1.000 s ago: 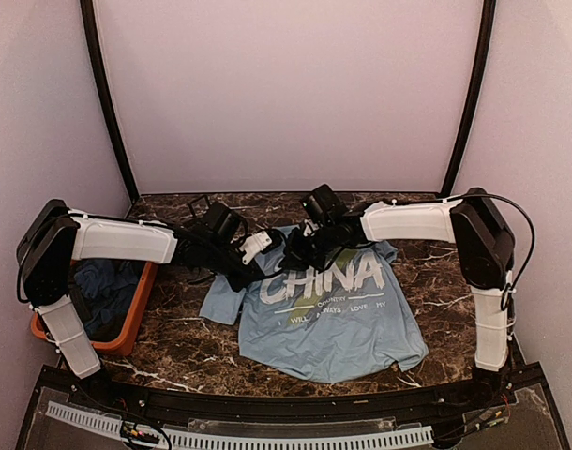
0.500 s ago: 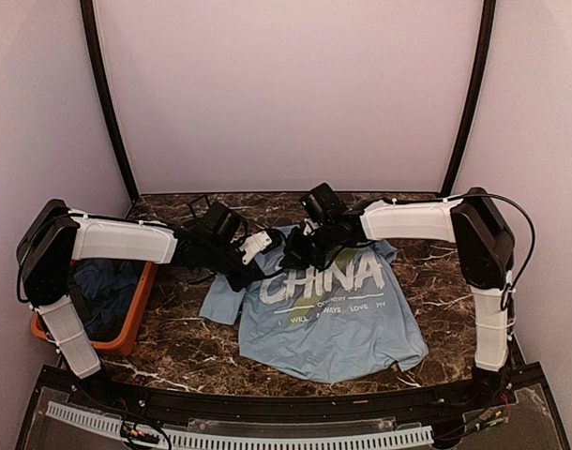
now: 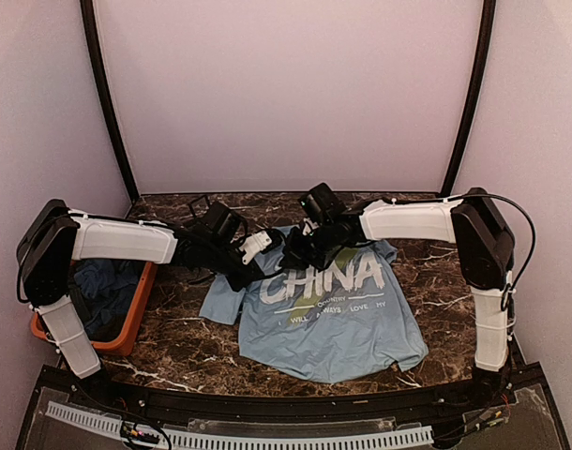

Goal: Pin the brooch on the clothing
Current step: Cross the brooch on the flattened clothing.

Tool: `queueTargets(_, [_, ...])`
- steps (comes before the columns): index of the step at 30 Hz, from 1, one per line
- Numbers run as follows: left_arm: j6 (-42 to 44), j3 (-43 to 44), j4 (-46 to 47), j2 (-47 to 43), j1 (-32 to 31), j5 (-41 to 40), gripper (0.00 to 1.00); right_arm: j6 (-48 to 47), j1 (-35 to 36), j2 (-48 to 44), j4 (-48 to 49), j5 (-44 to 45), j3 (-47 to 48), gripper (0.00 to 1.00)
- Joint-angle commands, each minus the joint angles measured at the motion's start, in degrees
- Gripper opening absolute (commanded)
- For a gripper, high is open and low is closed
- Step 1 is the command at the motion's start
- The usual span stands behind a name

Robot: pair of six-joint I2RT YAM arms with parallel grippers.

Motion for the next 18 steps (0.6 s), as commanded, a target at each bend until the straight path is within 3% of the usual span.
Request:
queueTargets(1, [0.7, 0.8, -1.7, -0.1, -0.5, 0.4, 0.02, -0.5, 1.1, -1.9, 0.1, 0.5, 1.7, 0.0])
queueTargets(18, [0.8, 1.0, -1.8, -0.2, -0.7, 0.8, 0.01, -0.3, 1.5, -2.5, -0.8, 2.9, 2.0, 0.0])
